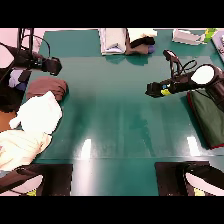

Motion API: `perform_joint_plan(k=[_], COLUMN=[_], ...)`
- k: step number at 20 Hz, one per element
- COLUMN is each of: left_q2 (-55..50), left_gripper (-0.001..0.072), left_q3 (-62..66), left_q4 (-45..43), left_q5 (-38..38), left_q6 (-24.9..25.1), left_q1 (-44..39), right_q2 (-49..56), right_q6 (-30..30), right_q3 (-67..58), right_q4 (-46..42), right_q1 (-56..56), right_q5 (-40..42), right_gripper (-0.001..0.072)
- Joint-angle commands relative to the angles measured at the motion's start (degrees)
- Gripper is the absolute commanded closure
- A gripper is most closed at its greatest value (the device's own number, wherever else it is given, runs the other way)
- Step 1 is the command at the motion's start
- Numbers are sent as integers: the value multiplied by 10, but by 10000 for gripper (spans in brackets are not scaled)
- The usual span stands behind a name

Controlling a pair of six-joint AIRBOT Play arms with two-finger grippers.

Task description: Fold the shirts.

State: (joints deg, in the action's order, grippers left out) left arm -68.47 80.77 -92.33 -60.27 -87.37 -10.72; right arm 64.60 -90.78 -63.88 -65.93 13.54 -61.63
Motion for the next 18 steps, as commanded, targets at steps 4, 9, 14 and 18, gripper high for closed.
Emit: perform_joint_plan(k=[4, 9, 14, 18], left_q2=[-185, -271, -239, -118], left_gripper=[84, 87, 682, 683], left_q3=[0, 0, 61, 158], left_q4=[-24, -24, -27, -26], left_q5=[11, 21, -15, -19], left_q6=[-11, -11, 6, 9], left_q1=[63, 62, 62, 61], right_q2=[0, 1, -8, -43], right_q6=[0, 0, 0, 0], right_q3=[-1, -1, -1, -58], right_q4=[0, 0, 9, 19], right_q1=[1, 1, 1, 1], right_q5=[0, 2, 36, 43], right_gripper=[694, 694, 694, 695])
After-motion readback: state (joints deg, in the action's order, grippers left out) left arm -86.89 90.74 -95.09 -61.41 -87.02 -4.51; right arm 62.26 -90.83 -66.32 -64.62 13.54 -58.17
